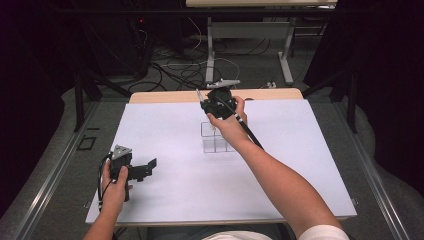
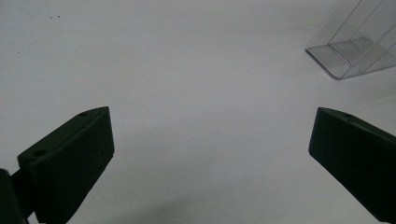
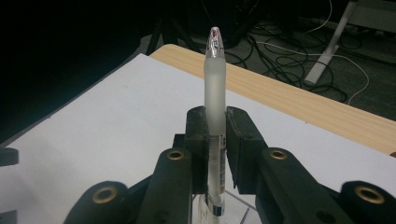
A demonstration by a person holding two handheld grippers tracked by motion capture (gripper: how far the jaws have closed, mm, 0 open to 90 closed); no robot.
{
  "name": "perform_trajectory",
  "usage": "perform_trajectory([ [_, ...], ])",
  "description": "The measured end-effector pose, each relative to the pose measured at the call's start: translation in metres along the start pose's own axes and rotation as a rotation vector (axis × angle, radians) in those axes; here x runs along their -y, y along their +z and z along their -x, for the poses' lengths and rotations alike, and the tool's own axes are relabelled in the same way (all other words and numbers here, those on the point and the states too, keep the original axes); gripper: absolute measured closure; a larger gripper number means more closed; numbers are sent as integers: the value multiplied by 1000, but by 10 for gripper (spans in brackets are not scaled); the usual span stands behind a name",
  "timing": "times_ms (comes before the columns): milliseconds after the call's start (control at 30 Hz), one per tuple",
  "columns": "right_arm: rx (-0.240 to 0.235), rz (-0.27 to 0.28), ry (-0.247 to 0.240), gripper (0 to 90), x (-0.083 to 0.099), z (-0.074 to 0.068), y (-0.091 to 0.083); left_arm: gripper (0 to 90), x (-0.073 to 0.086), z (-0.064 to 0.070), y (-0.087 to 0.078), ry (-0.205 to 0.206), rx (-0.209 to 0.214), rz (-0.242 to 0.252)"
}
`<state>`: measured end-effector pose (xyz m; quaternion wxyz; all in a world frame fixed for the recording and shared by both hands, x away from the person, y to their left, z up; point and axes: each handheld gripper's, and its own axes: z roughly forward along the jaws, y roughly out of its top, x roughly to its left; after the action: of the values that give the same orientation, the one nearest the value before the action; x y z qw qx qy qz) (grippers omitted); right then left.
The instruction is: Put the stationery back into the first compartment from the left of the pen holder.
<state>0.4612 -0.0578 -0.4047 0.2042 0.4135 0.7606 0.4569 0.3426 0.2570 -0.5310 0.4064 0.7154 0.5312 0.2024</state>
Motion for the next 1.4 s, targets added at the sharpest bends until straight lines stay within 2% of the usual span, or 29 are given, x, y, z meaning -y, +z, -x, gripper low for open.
perform_trajectory([
  [233,31,-2,2,795,4,1,12,3,0,-1,-1,-6,0,1],
  [400,45,-24,2,795,7,1,21,2,0,-1,-2,-6,1,3],
  [800,39,-43,11,795,13,-1,36,3,0,-2,-2,-12,5,5],
  [933,42,-58,-2,795,16,-3,41,2,0,-2,-3,-11,6,5],
  [1400,40,-80,6,795,25,-3,43,2,1,-1,-2,-11,5,6],
])
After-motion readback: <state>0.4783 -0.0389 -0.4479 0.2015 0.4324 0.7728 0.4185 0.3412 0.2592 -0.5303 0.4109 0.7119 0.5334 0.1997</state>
